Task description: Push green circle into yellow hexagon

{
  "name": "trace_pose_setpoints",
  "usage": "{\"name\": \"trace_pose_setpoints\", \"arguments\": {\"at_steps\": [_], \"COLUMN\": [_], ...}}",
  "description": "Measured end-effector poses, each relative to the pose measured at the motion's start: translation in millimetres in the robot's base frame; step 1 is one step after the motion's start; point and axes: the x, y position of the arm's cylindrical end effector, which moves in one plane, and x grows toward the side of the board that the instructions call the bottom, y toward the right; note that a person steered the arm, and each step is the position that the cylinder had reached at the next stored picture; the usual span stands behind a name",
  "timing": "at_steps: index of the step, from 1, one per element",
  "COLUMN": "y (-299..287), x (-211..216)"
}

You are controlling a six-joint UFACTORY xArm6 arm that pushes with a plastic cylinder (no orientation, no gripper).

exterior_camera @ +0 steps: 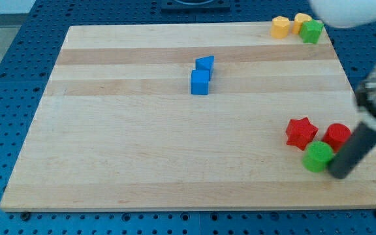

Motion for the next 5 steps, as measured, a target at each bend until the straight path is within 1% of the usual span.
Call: {"name": "trace_pose_setpoints", "arguments": {"at_steps": [1,2,3,4,5], "y": [-69,-94,-66,-12,-3], "x": [1,1,33,36,28]}}
